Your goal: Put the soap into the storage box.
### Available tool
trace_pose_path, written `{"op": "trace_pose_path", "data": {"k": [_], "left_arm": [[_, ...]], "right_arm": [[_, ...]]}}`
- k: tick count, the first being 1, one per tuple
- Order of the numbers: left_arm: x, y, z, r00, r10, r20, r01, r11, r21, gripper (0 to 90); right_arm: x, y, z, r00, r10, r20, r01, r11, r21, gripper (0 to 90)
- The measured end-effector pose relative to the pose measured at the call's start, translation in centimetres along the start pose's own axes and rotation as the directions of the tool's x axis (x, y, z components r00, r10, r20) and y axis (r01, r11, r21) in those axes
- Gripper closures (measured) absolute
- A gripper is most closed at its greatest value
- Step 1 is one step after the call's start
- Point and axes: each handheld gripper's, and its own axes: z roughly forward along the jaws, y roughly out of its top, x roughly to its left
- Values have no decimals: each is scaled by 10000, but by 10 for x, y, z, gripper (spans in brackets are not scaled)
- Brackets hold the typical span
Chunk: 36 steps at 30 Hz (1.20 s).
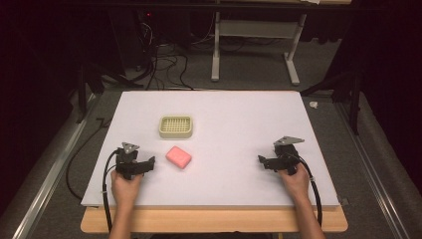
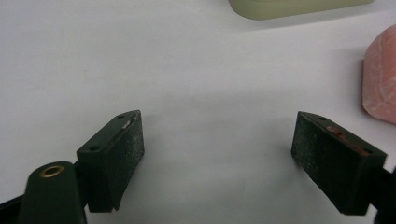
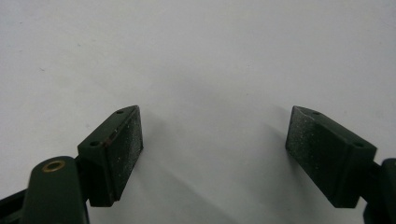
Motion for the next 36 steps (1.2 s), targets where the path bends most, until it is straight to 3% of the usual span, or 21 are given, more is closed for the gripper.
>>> {"op": "trace_pose_path", "data": {"k": [30,36], "left_arm": [[1,1,0,10000,-23,33,23,10000,31,187],[2,1,-1,9998,-197,25,197,9998,6,204]], "right_arm": [[0,0,0,10000,14,1,-14,10000,-7,194],[0,0,0,10000,14,0,-14,10000,-5,194]]}}
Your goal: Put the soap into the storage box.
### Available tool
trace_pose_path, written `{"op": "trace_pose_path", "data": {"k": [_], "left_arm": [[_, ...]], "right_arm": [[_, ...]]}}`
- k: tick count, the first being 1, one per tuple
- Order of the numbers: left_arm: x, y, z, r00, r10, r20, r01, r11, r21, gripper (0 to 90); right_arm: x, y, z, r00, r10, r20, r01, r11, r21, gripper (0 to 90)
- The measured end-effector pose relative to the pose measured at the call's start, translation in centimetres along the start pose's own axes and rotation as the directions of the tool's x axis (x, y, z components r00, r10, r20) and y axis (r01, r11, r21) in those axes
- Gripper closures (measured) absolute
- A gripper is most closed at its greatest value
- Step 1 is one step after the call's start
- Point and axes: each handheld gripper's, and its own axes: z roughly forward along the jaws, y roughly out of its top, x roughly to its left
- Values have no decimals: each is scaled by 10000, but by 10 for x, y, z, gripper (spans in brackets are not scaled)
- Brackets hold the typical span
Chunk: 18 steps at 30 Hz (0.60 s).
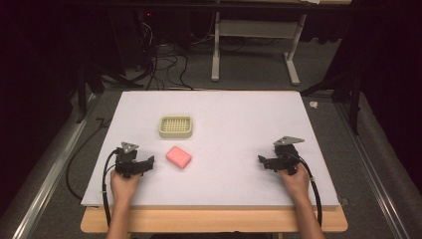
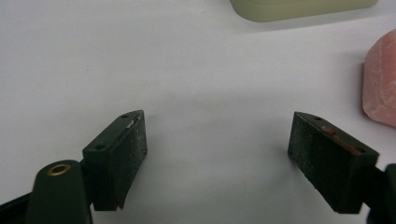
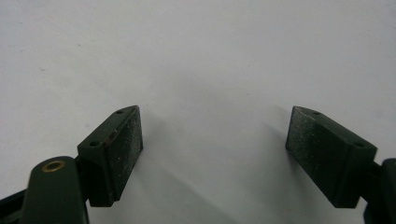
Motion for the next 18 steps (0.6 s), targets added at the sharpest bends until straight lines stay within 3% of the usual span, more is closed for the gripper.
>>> {"op": "trace_pose_path", "data": {"k": [8,18], "left_arm": [[2,0,-1,9992,-309,246,310,9995,-58,183],[-7,3,-8,9984,-29,569,44,9996,-271,168]], "right_arm": [[0,0,0,10000,1,2,-1,10000,1,194],[0,0,0,10000,-8,-1,8,10000,8,194]]}}
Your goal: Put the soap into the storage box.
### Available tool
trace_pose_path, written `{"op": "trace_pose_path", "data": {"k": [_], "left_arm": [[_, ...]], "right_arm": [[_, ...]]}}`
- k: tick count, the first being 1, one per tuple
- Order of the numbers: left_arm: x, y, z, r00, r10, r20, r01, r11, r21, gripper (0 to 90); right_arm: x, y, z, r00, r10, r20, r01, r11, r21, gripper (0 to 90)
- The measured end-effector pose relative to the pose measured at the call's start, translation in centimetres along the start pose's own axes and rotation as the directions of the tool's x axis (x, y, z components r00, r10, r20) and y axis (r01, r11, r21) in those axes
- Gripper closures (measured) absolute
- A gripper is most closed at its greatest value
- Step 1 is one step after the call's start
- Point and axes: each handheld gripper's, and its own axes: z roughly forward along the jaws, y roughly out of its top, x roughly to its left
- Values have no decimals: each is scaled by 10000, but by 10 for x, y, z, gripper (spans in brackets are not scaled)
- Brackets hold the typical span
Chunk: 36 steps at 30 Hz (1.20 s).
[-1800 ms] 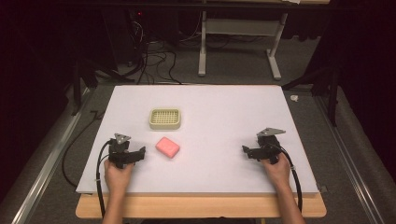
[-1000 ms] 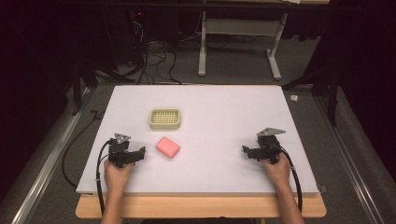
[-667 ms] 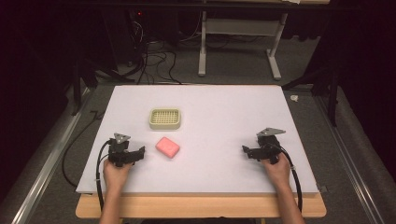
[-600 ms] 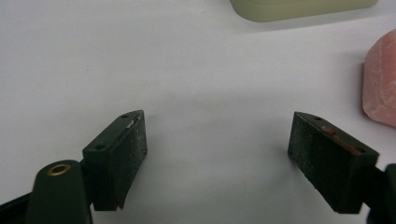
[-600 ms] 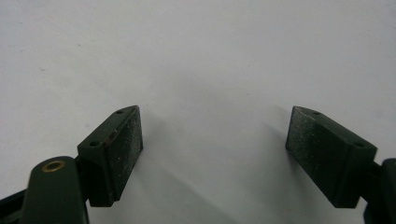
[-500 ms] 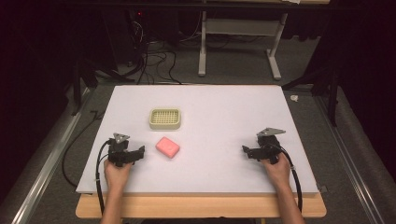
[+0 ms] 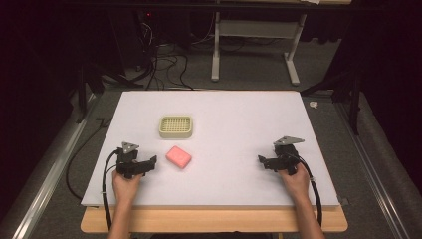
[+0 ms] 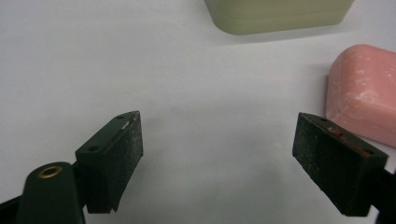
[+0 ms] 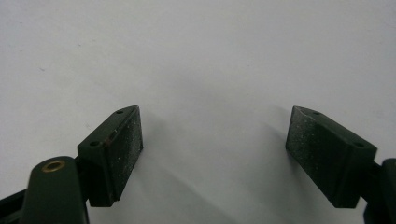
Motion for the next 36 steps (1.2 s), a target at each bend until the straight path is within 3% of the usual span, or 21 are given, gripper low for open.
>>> {"op": "trace_pose_path", "data": {"k": [8,13,19,24,36], "left_arm": [[-12,8,-9,9979,540,353,-536,9985,-121,157],[-19,13,-12,9962,673,547,-660,9975,-250,153],[-31,19,-16,9899,1061,935,-1033,9940,-352,137],[-37,22,-18,9863,1161,1169,-1121,9929,-399,129],[-53,28,-16,9766,1577,1464,-1544,9874,-337,118]], "right_arm": [[0,0,0,10000,-5,0,5,10000,0,194],[0,0,0,10000,6,4,-6,10000,-8,194],[0,0,0,10000,23,-2,-23,10000,-3,194],[0,0,0,10000,-33,3,33,10000,-10,193],[0,0,0,10000,-32,2,32,10000,-10,194]]}}
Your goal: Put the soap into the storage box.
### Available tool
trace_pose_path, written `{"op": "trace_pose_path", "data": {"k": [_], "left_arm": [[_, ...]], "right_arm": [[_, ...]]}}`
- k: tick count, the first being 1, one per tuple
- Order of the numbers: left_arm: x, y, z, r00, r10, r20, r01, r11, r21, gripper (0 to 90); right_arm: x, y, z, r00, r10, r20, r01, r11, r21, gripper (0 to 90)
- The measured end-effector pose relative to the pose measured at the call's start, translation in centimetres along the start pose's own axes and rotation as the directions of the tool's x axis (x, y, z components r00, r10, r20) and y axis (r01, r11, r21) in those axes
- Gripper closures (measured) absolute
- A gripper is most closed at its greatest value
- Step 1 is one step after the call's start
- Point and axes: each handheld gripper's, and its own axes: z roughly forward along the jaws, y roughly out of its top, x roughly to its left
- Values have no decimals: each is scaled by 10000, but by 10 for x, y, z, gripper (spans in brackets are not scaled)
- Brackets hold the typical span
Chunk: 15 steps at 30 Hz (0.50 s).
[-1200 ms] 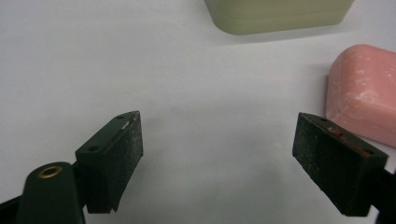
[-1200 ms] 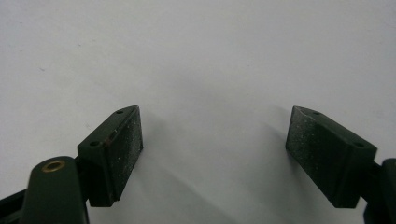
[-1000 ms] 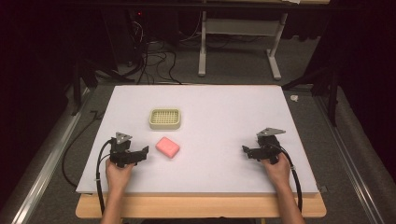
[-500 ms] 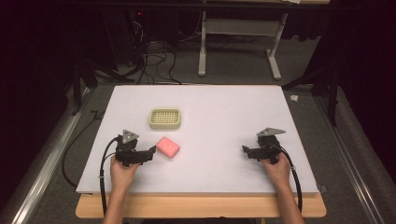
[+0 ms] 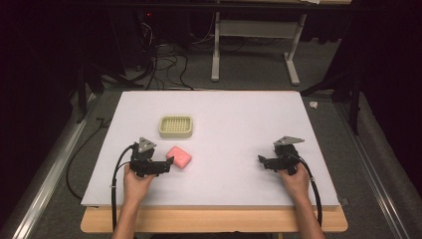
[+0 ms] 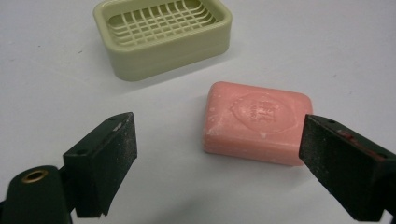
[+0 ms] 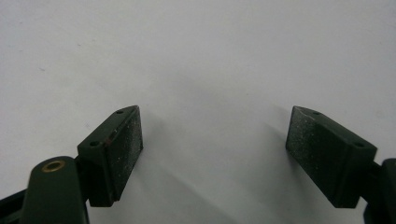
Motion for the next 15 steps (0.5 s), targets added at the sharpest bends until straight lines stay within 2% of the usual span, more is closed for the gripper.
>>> {"op": "trace_pose_path", "data": {"k": [15], "left_arm": [[-11,6,11,9993,214,318,-216,9997,62,104]], "right_arm": [[0,0,0,10000,5,-4,-5,10000,1,194]]}}
